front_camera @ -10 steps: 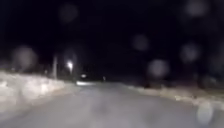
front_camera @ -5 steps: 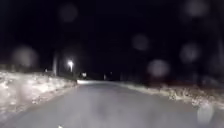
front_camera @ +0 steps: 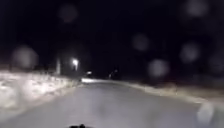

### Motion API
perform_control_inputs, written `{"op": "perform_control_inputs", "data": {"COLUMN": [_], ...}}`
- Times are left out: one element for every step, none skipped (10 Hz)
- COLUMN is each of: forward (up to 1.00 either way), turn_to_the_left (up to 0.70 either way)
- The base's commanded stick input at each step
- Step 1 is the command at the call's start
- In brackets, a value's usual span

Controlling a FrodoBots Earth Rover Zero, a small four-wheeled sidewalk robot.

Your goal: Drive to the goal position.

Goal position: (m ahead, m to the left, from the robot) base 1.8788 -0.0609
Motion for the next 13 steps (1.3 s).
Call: {"op": "perform_control_inputs", "data": {"forward": [1.00, 1.00, 1.00, 1.00, 1.00, 1.00, 1.00, 1.00, 0.91, 0.76, 0.61, 0.46, 0.31], "turn_to_the_left": [0.12, 0.10, 0.08, 0.07, 0.05, 0.04, 0.02, 0.01, 0.00, 0.00, 0.00, 0.00, 0.00]}}
